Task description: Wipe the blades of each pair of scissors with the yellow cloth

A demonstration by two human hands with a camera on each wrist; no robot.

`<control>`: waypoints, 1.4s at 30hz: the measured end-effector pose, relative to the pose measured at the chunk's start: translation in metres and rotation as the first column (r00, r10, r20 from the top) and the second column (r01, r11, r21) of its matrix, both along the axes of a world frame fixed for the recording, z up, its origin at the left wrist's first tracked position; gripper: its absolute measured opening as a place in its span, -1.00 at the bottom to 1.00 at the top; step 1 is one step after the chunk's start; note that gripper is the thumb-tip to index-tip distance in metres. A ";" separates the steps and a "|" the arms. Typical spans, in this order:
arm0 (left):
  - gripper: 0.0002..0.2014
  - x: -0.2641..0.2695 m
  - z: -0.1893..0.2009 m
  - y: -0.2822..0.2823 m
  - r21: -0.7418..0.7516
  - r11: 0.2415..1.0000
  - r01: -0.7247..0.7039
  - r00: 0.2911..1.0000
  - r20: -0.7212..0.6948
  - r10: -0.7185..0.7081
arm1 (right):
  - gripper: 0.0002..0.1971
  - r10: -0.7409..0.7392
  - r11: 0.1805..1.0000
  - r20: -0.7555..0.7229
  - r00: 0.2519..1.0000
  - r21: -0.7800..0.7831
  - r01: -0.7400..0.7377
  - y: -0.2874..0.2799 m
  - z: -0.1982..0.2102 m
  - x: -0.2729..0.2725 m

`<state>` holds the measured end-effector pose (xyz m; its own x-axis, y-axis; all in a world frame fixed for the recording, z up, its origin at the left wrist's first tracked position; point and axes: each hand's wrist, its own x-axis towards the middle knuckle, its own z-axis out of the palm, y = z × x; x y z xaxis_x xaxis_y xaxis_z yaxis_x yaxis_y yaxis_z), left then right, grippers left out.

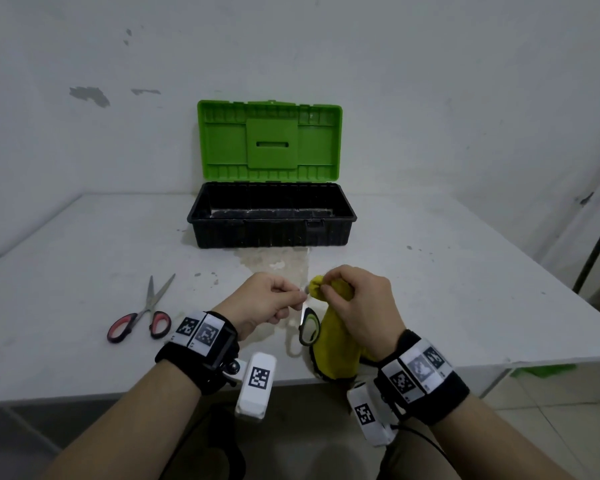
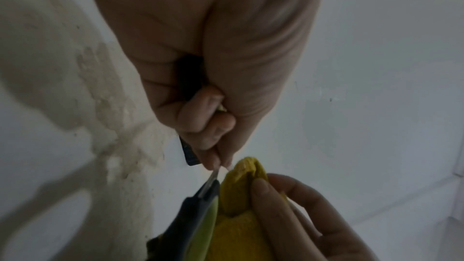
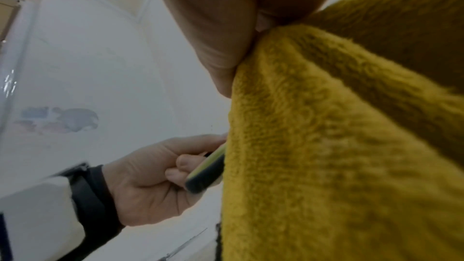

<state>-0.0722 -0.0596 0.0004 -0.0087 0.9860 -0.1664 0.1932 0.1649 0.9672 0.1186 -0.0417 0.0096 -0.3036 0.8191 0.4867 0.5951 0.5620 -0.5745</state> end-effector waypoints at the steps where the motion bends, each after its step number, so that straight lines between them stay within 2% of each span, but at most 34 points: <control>1: -0.92 0.002 0.000 0.000 0.006 1.000 -0.004 1.000 0.011 0.004 | -0.91 -0.003 1.000 -0.007 1.000 0.008 0.003 -0.001 -0.001 -0.002; 7: -0.94 0.012 -0.002 -0.005 0.089 0.996 -0.015 0.992 0.125 0.004 | -0.86 0.003 0.998 0.030 1.000 0.063 -0.005 -0.002 -0.008 -0.008; 13: -0.94 0.016 -0.004 -0.004 0.121 0.992 -0.024 0.991 0.130 0.008 | -0.88 -0.015 0.997 0.087 0.996 0.078 0.008 0.003 -0.011 -0.006; 21: -0.92 0.010 -0.009 -0.006 0.078 0.996 -0.044 0.995 0.089 0.037 | -0.86 -0.256 0.965 0.074 0.964 -0.041 0.259 0.040 0.012 0.023; 23: -0.92 0.009 -0.008 -0.006 0.071 0.996 -0.058 0.994 0.100 0.051 | -0.88 -0.240 0.971 0.042 0.970 -0.001 0.240 0.031 0.014 0.023; 25: -0.90 0.011 -0.008 -0.005 0.066 0.996 -0.053 0.991 0.128 0.044 | -0.90 -0.160 0.986 0.028 0.987 0.049 0.158 0.014 0.012 0.015; 29: -0.90 0.018 -0.006 -0.004 0.049 0.999 -0.012 0.985 0.173 0.004 | -0.88 -0.049 0.995 0.095 0.994 0.086 0.041 -0.002 -0.005 -0.001; 34: -0.92 0.016 -0.008 -0.008 0.056 0.998 0.008 0.987 0.157 -0.017 | -0.87 -0.078 0.995 0.089 0.993 0.071 0.072 0.009 -0.010 0.003; 39: -0.92 0.016 -0.009 -0.010 0.042 0.999 -0.015 0.990 0.143 0.009 | -0.84 -0.236 0.972 0.050 0.971 -0.003 0.236 0.030 0.008 0.020; 42: -0.91 0.016 -0.009 -0.007 0.039 0.998 -0.051 0.987 0.153 0.044 | -0.86 -0.198 0.980 0.007 0.980 0.018 0.198 0.021 0.014 0.021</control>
